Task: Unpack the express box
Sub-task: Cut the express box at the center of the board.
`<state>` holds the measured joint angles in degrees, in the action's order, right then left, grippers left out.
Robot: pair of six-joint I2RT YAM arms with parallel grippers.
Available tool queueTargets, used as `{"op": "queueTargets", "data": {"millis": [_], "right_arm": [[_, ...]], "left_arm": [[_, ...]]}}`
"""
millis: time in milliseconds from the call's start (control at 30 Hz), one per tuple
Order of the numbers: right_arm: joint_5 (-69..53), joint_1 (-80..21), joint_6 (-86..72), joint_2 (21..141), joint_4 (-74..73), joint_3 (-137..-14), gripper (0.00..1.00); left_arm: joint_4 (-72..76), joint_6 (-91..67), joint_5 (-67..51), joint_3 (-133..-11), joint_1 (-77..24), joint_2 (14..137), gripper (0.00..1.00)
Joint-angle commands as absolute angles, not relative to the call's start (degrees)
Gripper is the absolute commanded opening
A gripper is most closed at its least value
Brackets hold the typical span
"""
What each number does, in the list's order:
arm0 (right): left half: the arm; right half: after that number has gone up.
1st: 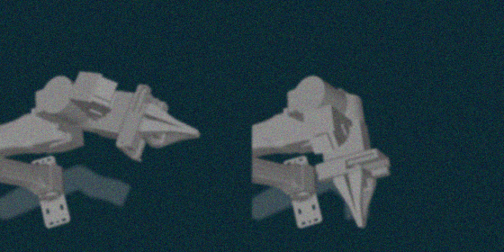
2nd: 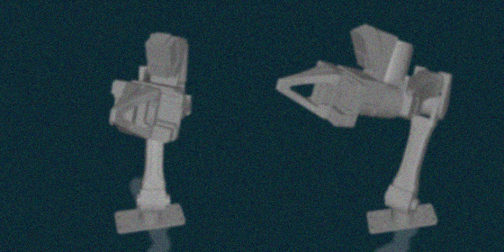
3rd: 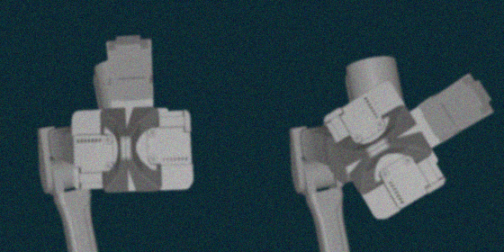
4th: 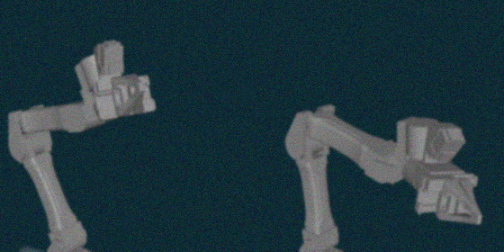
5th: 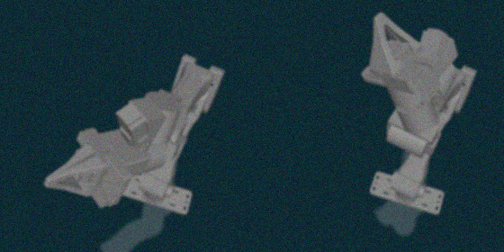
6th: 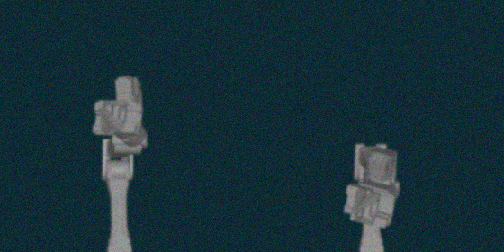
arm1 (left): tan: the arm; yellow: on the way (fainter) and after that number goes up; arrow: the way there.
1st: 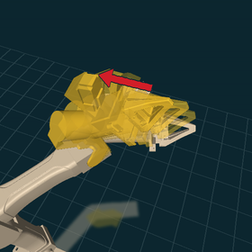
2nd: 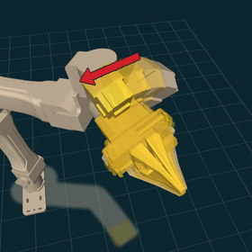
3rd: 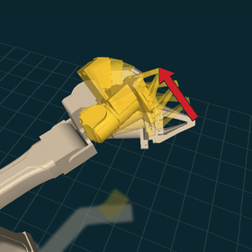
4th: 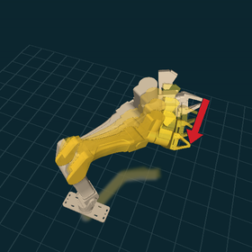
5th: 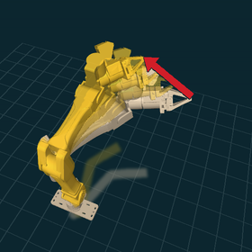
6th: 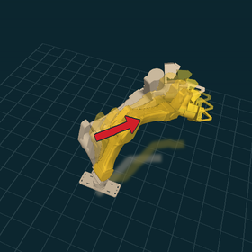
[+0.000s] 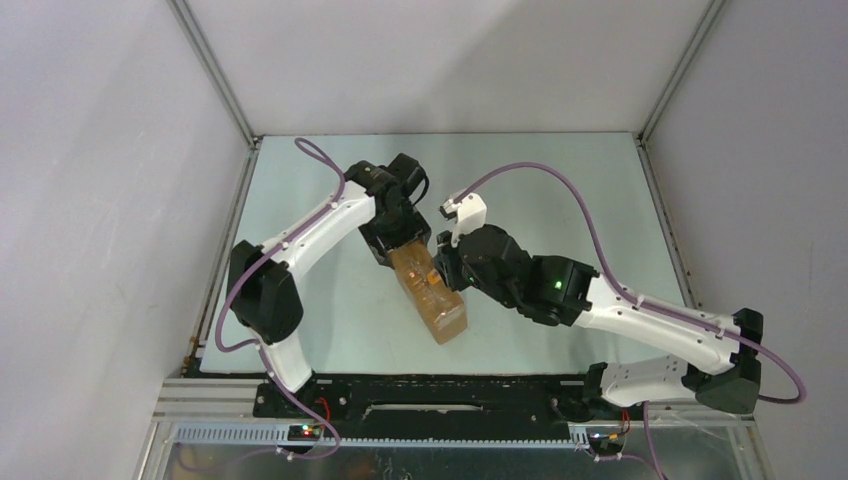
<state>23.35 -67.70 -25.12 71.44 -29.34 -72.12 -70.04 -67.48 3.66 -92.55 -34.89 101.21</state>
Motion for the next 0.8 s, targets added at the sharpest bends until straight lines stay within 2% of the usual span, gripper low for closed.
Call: {"op": "queueTargets", "data": {"millis": [0, 767], "right_arm": [[15.5, -68.7, -28.1, 68.2, -36.5, -70.7, 0.0], [14.8, -70.2, -30.3, 61.5, -43.7, -67.7, 0.0]], "left_arm": [[-68.7, -68.8, 5.9, -89.8, -32.9, 102.0, 0.56], [-69.3, -69.2, 7.4, -88.0, -31.1, 101.1, 0.55]]}}
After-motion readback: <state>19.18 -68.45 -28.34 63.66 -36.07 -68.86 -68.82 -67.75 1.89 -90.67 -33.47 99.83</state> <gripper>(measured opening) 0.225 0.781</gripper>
